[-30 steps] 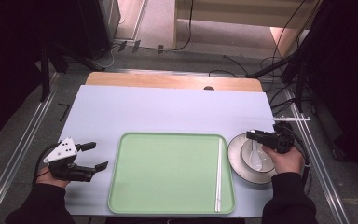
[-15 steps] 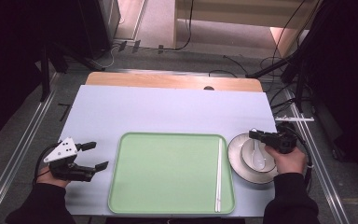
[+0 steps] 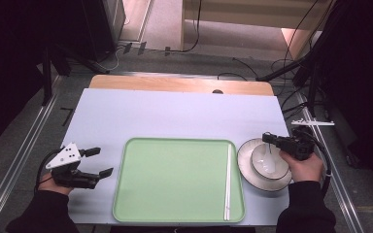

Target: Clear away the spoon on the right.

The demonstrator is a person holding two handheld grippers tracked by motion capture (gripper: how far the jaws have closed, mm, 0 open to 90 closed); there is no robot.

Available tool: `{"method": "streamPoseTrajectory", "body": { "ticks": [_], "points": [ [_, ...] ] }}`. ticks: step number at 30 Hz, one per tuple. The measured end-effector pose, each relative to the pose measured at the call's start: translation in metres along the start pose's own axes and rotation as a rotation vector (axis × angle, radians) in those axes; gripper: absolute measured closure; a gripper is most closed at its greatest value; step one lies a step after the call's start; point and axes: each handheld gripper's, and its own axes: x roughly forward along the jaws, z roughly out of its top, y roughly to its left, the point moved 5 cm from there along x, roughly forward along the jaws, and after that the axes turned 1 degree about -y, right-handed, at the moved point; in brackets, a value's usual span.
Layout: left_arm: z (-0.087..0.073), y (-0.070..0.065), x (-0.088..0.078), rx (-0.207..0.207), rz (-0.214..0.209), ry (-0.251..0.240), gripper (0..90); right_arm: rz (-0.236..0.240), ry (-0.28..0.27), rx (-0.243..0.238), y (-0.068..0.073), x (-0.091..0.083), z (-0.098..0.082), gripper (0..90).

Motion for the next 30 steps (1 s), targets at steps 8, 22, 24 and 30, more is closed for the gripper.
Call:
{"method": "streamPoseTrajectory", "body": {
  "ticks": [8, 22, 24, 30],
  "points": [
    [0.0, 0.0, 0.0, -0.001, 0.002, 0.002, 15.1, -0.005, -0.012, -0.008, 0.006, -0.01, 0.004, 85.9],
    [0.0, 0.0, 0.0, -0.004, 0.001, 0.0, 15.1, 0.012, -0.031, -0.024, 0.024, -0.03, 0.013, 85.9],
    [0.0, 0.0, 0.0, -0.004, 0.002, -0.001, 15.1, 0.019, -0.028, -0.025, 0.028, -0.032, 0.015, 85.9],
    [0.0, 0.0, 0.0, -0.003, 0.0, -0.001, 15.1, 0.038, -0.026, -0.043, 0.045, -0.036, 0.02, 85.9]
  ]
}}
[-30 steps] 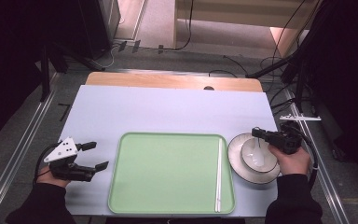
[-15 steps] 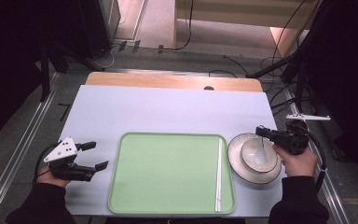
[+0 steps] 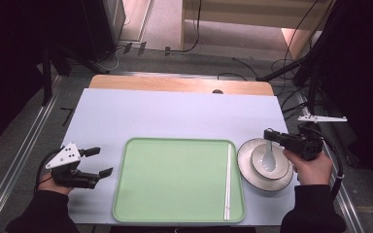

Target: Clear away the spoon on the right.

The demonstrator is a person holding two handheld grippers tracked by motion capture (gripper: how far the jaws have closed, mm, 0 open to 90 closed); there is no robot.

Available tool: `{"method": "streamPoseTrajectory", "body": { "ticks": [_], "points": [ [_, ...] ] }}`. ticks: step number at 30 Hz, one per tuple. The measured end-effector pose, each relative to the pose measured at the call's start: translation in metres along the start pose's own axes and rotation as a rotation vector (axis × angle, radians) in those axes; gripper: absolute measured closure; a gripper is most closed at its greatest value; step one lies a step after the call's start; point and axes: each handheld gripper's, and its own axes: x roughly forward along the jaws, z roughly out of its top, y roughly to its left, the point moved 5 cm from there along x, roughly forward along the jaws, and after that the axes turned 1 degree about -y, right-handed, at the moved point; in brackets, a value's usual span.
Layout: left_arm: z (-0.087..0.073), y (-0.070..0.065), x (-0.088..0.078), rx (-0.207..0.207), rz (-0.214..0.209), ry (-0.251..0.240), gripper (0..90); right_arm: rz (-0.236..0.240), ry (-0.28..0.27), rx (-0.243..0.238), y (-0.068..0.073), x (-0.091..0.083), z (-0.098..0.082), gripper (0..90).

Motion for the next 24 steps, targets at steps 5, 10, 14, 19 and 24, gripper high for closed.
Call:
{"method": "streamPoseTrajectory", "body": {
  "ticks": [5, 10, 14, 19, 24],
  "points": [
    [0.0, 0.0, 0.0, -0.001, 0.002, -0.003, 15.0, 0.017, 0.003, -0.02, 0.013, -0.001, 0.004, 85.9],
    [0.0, 0.0, 0.0, 0.0, 0.002, -0.002, 15.1, 0.049, 0.005, -0.042, 0.031, -0.001, 0.007, 85.9],
    [0.0, 0.0, 0.0, -0.002, 0.002, -0.005, 15.1, 0.066, 0.007, -0.068, 0.043, 0.002, 0.009, 85.9],
    [0.0, 0.0, 0.0, -0.002, 0.003, -0.006, 15.1, 0.088, 0.03, -0.086, 0.056, 0.011, 0.006, 85.9],
    [0.0, 0.0, -0.001, 0.0, 0.004, -0.005, 15.1, 0.104, 0.056, -0.104, 0.066, 0.023, 0.002, 85.9]
  ]
}}
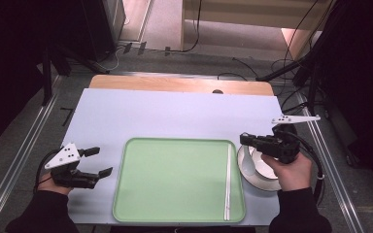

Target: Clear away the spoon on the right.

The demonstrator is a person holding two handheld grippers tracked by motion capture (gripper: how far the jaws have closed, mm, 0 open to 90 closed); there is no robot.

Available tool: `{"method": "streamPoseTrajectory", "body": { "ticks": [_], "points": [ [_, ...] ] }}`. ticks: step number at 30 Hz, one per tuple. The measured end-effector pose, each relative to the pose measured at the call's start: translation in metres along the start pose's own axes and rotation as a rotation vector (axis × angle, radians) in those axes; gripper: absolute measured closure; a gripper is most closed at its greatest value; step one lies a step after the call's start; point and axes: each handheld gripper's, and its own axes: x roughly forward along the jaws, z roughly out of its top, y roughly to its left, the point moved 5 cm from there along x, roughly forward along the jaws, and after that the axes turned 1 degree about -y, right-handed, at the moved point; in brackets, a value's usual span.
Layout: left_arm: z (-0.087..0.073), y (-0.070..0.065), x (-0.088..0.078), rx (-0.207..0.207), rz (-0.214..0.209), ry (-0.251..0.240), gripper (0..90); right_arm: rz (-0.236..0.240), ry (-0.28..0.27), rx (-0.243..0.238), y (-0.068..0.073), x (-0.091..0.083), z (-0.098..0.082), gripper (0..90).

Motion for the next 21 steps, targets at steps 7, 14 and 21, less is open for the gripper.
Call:
{"method": "streamPoseTrajectory", "body": {
  "ticks": [7, 14, 21],
  "points": [
    [0.0, 0.0, 0.0, 0.003, 0.0, 0.002, 15.0, 0.029, 0.018, -0.024, 0.012, 0.016, -0.004, 85.7],
    [0.0, 0.0, 0.0, 0.003, -0.001, 0.0, 15.1, 0.057, 0.046, -0.055, 0.026, 0.033, -0.008, 85.8],
    [0.0, 0.0, 0.0, 0.003, -0.001, 0.002, 15.1, 0.072, 0.074, -0.07, 0.034, 0.046, -0.014, 85.6]
  ]
}}
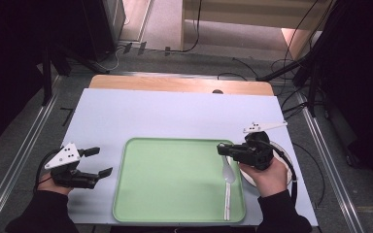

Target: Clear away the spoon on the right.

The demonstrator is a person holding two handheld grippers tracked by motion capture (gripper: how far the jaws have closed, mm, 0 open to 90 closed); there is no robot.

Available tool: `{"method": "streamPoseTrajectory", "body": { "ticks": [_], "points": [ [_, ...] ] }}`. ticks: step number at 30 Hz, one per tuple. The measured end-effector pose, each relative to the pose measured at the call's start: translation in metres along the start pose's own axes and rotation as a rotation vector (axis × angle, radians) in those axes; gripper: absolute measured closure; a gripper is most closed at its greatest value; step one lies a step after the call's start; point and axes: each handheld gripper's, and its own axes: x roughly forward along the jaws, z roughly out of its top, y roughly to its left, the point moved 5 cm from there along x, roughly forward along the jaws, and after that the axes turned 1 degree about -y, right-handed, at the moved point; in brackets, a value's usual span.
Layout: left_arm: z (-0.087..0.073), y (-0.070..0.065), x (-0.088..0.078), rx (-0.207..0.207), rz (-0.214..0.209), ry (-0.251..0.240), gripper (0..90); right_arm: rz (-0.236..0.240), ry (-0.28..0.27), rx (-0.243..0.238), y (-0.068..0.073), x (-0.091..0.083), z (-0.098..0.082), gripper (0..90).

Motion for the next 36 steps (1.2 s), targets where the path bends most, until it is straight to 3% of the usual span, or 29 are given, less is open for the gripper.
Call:
{"method": "streamPoseTrajectory", "body": {
  "ticks": [15, 21, 29, 36],
  "points": [
    [0.0, 0.0, 0.0, -0.002, -0.001, 0.0, 15.0, 0.097, 0.053, 0.021, 0.02, 0.035, -0.017, 85.5],
    [0.0, 0.0, 0.0, -0.005, 0.0, -0.004, 15.1, 0.105, 0.09, 0.031, 0.027, 0.046, -0.031, 85.4],
    [0.0, 0.0, 0.0, -0.001, -0.001, 0.0, 15.1, 0.104, 0.122, 0.041, 0.027, 0.059, -0.043, 84.9],
    [0.0, 0.0, 0.0, -0.003, -0.001, -0.001, 15.1, 0.087, 0.141, 0.052, 0.015, 0.07, -0.049, 82.7]
  ]
}}
